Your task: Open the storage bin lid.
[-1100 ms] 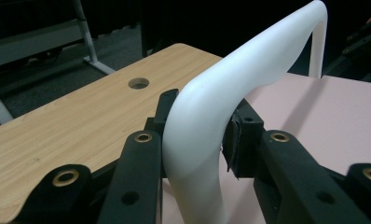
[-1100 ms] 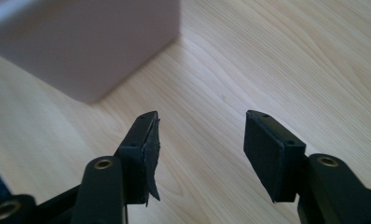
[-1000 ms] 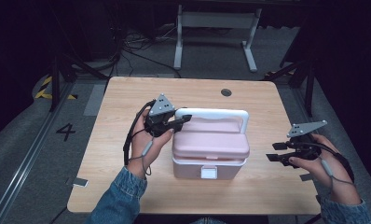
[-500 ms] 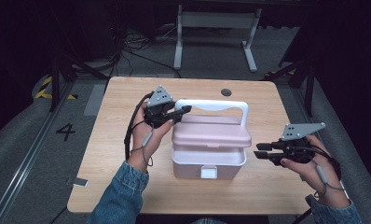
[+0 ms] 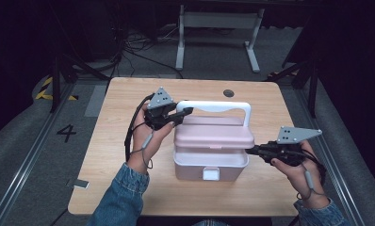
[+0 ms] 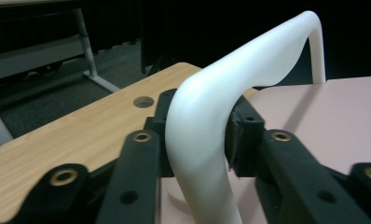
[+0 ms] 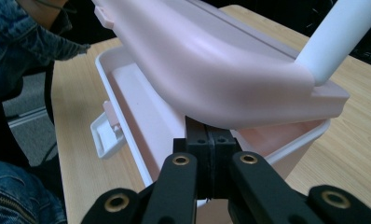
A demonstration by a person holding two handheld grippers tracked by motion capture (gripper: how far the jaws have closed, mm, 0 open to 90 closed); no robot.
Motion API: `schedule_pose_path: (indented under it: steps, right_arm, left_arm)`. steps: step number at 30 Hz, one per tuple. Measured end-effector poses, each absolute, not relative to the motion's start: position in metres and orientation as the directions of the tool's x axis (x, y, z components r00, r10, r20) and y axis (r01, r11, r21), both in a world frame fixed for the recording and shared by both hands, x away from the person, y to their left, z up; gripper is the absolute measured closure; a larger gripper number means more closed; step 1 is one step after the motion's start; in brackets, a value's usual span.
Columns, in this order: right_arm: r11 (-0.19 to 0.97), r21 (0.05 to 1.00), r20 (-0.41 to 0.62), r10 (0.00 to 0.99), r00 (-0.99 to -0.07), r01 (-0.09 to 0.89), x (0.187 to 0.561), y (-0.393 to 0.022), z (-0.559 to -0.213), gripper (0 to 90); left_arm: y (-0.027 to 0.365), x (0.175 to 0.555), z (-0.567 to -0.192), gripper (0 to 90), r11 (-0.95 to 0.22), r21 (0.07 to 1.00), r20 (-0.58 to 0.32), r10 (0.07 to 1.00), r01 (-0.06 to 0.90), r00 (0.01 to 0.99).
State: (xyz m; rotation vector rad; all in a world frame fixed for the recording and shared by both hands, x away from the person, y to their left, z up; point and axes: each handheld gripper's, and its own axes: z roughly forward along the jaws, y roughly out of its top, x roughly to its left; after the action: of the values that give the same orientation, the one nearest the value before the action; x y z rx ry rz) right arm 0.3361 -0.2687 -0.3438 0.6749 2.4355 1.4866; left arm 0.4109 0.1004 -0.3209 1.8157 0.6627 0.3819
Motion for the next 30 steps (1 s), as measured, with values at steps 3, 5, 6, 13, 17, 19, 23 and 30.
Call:
schedule_pose_path:
  steps: [3, 5, 6, 13, 17, 19, 23, 30]
  right_arm:
    - [0.368, 0.891, 0.059, 0.484, -0.873, 0.265, 0.337, -0.27, -0.345, 90.0]
    - [0.363, 0.895, 0.059, 0.483, -0.874, 0.261, 0.337, -0.27, -0.344, 90.0]
    - [0.357, 0.898, 0.059, 0.483, -0.874, 0.258, 0.336, -0.271, -0.344, 90.0]
    - [0.34, 0.91, 0.045, 0.488, -0.872, 0.237, 0.337, -0.272, -0.341, 90.0]
    - [0.327, 0.919, 0.036, 0.49, -0.871, 0.221, 0.338, -0.272, -0.337, 90.0]
    - [0.32, 0.923, 0.03, 0.492, -0.87, 0.213, 0.34, -0.271, -0.336, 90.0]
    - [0.304, 0.933, 0.014, 0.506, -0.862, 0.194, 0.342, -0.271, -0.333, 90.0]
    - [0.303, 0.941, -0.03, 0.522, -0.852, 0.152, 0.346, -0.268, -0.328, 90.0]
  left_arm:
    - [0.102, 0.409, -0.319, 51.1, -0.238, 0.939, -0.046, 0.628, 0.248, 0.777]
    - [0.107, 0.406, -0.316, 49.0, -0.235, 0.944, -0.034, 0.631, 0.233, 0.775]
    - [0.109, 0.405, -0.314, 46.1, -0.234, 0.944, -0.035, 0.632, 0.233, 0.775]
    - [0.127, 0.396, -0.306, 40.7, -0.258, 0.938, -0.01, 0.644, 0.23, 0.765]
    - [0.137, 0.389, -0.304, 38.3, -0.293, 0.927, 0.019, 0.662, 0.236, 0.749]
    - [0.139, 0.388, -0.305, 37.8, -0.3, 0.922, 0.02, 0.665, 0.243, 0.747]
    - [0.143, 0.387, -0.308, 36.4, -0.318, 0.911, 0.024, 0.678, 0.264, 0.734]
    - [0.147, 0.383, -0.314, 34.0, -0.355, 0.883, 0.022, 0.683, 0.306, 0.73]
